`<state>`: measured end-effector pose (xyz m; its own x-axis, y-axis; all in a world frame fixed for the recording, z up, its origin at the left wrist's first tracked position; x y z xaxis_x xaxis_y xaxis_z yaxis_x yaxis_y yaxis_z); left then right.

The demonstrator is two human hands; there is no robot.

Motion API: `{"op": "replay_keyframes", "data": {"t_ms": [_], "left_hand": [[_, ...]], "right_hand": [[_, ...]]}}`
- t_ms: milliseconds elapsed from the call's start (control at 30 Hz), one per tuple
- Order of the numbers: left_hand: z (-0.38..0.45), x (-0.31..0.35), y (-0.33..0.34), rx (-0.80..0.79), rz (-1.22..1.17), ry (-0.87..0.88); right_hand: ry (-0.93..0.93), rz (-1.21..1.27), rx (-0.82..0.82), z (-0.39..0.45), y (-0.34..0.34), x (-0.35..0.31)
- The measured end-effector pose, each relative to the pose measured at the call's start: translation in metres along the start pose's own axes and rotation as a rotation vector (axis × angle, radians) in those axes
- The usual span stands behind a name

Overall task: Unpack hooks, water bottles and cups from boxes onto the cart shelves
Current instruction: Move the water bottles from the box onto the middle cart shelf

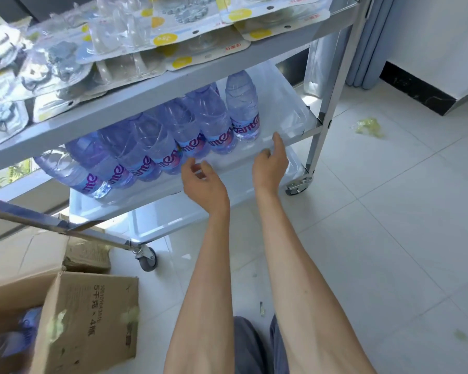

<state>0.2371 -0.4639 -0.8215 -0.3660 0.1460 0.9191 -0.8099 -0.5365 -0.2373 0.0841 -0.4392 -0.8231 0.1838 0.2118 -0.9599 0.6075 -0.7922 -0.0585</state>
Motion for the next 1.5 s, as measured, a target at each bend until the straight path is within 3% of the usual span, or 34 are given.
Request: {"op": "replay_keyframes", "data": {"t_ms": [133,267,500,667,833,1000,1067,1233,1500], "left_hand": [[-0.021,-0.043,-0.068,0.067,0.122,-0.160],[-0.042,-0.056,-0.124,0.053,0.187,-0.246],[0.023,-0.035,-0.225,0.177,0.115,-0.151],[0.088,-0.096,-0.360,0.408,0.210,-0.190],[0.150,-0.213,-0.494,0.567,0.339,-0.481],[0.180,-0.338,-0.585,0.795,0.239,-0.892],[0.173,-0.379,-0.593,0.911,0.159,-1.001],[0.153,-0.441,-0.581,1.021,0.137,-1.318],[0.149,-0.516,-0.578,1.027,0.323,-1.385]], "right_hand": [[0.098,-0.088,-0.027,-0.048,-0.003,0.030],[0.166,-0.188,-0.182,-0.119,0.009,0.064],[0.032,-0.183,-0.342,-0.220,0.062,0.048],[-0.074,-0.228,-0.522,-0.297,0.151,0.048],[-0.113,-0.360,-0.746,-0.386,0.272,0.091],[0.066,-0.632,-1.051,-0.480,0.402,0.189],[0.147,-0.792,-1.048,-0.508,0.429,0.240],[0.366,-1.063,-0.878,-0.541,0.435,0.343],[0.331,-0.949,-0.822,-0.534,0.504,0.394]]}}
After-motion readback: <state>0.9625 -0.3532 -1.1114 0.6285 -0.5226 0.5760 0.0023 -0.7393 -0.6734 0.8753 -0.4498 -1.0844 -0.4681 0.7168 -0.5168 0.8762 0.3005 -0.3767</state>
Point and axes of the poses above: each hand's wrist, its own z-axis towards the middle knuckle, its own y-axis out of the palm, x = y × z, the point moved 4 cm from there along z, towards the middle knuckle, and after that the axes turned 6 degrees about y, right-handed, at the moved point
